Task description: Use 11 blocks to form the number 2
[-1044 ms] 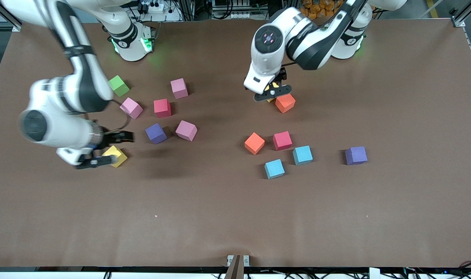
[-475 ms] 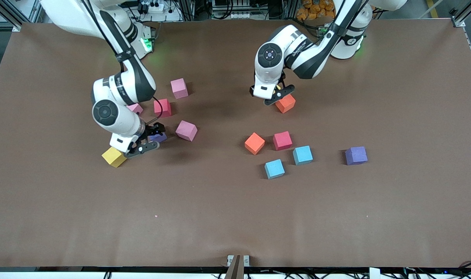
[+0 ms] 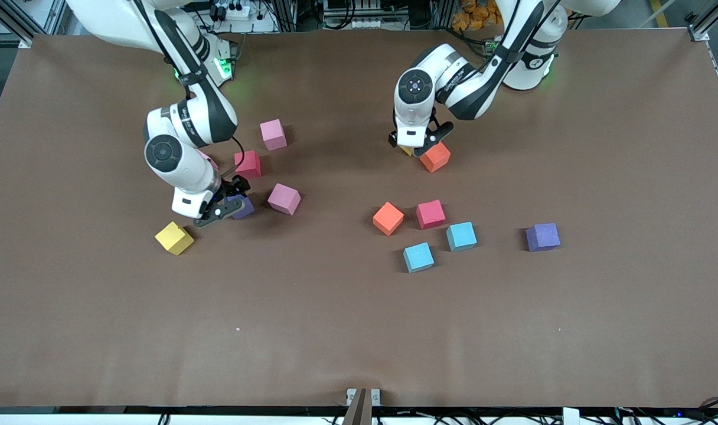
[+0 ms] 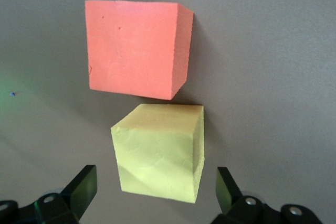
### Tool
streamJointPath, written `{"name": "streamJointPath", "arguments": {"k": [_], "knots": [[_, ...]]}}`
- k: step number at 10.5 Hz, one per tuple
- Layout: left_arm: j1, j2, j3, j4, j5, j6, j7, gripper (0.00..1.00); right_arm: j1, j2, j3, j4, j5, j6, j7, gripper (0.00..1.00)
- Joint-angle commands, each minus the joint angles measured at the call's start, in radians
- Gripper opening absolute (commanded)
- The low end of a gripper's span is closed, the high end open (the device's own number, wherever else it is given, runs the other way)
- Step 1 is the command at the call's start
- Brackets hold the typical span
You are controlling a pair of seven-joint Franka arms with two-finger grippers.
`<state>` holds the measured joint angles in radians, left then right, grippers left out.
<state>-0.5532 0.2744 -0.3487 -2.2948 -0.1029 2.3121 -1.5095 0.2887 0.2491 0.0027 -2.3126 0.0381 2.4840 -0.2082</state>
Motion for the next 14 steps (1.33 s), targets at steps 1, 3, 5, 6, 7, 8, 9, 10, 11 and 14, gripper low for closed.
{"name": "streamJointPath", "arguments": {"k": [1, 3, 5, 6, 7, 8, 9, 10, 11, 14], "knots": [[0.004, 0.002, -0.003, -0.012, -0.024, 0.024, -0.015, 1.00, -0.017, -0.031, 0.006, -0.048, -0.003, 0.032, -0.008, 1.00], [0.002, 0.022, -0.003, -0.038, -0.024, 0.076, -0.015, 1.00, -0.017, -0.030, 0.006, -0.048, 0.006, 0.032, -0.004, 1.00], [-0.004, 0.072, -0.003, -0.040, -0.024, 0.134, -0.015, 1.00, -0.017, -0.013, 0.006, -0.048, 0.011, 0.059, 0.001, 1.00], [-0.004, 0.072, -0.003, -0.040, -0.024, 0.136, -0.017, 1.00, -0.011, -0.002, 0.006, -0.048, 0.035, 0.081, 0.021, 1.00], [-0.005, 0.072, -0.003, -0.037, -0.023, 0.136, -0.015, 0.75, -0.003, 0.012, 0.006, -0.048, 0.043, 0.102, 0.035, 1.00], [-0.005, 0.072, -0.003, -0.032, -0.023, 0.136, -0.015, 0.12, -0.003, 0.021, 0.006, -0.048, 0.045, 0.116, 0.044, 1.00], [-0.007, 0.071, -0.009, -0.026, -0.015, 0.136, -0.015, 0.00, -0.002, 0.025, 0.008, -0.048, 0.045, 0.124, 0.055, 1.00], [-0.005, 0.069, -0.038, -0.006, -0.012, 0.136, 0.005, 0.00, -0.002, 0.033, 0.008, -0.048, 0.045, 0.128, 0.059, 1.00], [-0.008, 0.071, -0.059, 0.018, -0.002, 0.135, 0.021, 0.00, -0.002, 0.033, 0.008, -0.048, 0.046, 0.131, 0.059, 1.00], [-0.105, 0.100, -0.067, 0.098, 0.075, 0.128, 0.228, 0.00, 0.009, 0.019, 0.010, -0.039, 0.046, 0.121, 0.081, 1.00]]}}
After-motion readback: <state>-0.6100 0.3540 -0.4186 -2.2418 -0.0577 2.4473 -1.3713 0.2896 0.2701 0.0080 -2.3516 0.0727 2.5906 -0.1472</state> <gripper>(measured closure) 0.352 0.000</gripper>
